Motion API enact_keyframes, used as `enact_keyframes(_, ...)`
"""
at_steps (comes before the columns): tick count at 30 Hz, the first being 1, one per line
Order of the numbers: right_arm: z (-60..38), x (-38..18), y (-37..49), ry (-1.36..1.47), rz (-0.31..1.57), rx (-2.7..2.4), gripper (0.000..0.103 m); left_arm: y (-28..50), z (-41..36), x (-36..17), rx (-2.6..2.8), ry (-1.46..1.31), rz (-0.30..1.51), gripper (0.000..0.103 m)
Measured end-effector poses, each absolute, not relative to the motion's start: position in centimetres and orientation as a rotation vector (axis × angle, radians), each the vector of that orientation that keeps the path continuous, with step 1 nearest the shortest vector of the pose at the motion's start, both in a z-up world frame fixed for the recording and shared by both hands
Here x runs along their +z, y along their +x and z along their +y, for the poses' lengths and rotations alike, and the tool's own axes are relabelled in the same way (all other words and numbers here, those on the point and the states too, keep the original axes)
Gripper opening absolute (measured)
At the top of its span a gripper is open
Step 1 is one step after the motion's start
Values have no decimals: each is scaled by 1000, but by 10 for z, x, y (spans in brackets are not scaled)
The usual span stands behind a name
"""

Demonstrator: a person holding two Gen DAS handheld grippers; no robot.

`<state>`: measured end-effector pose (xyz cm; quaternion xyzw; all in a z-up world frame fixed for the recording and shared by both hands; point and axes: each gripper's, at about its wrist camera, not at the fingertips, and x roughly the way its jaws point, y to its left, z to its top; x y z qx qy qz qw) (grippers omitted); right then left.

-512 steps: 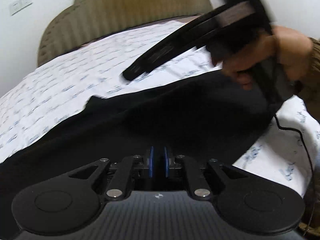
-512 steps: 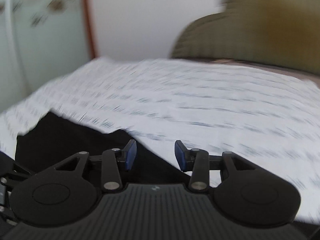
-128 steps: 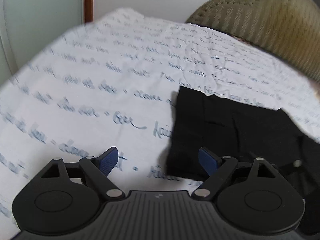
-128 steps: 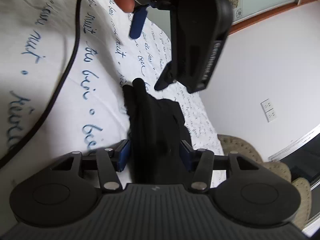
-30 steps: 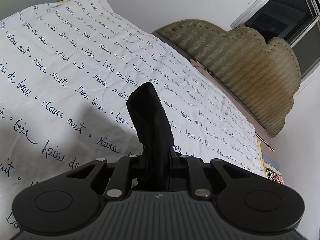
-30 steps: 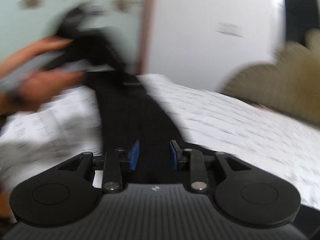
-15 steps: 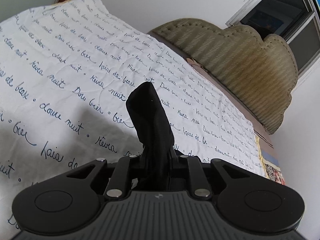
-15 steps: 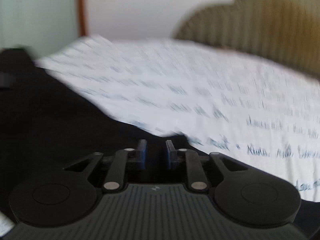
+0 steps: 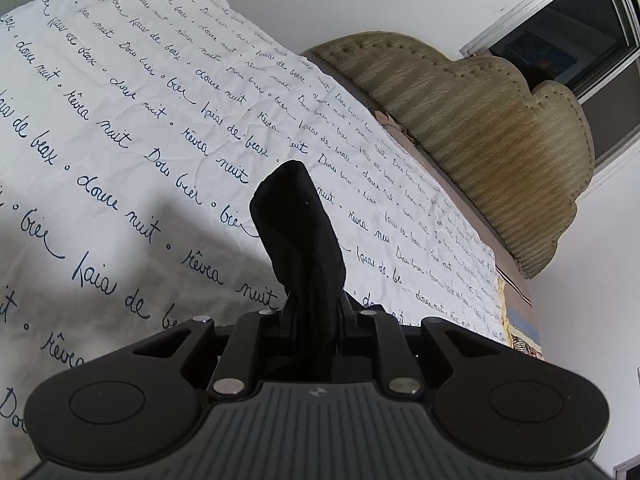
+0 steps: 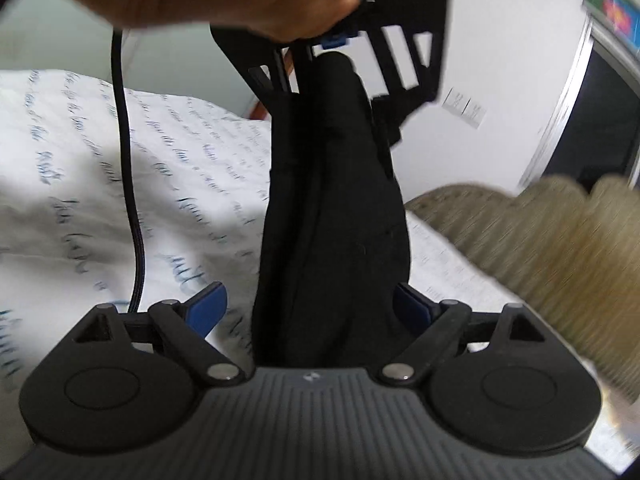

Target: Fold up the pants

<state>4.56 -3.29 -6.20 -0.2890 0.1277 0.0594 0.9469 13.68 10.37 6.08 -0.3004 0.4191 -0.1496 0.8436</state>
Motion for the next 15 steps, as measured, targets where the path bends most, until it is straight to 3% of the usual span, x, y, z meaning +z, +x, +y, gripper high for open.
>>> enact_keyframes(1,-33,-61,50,-591,265,126,43,136,102,61,-314,-629,886,17)
enact_keyframes(2,-35,-58,55,-576,289,141,28,135,100,62,-312,-623,884,17)
enact_keyframes(4,-46,-51,59,-507,326,170,12,132,96,67,-310,-614,872,16)
enact_keyframes(15,-127,-1,39,-232,297,146,11,112,30,108,-408,-550,802,16)
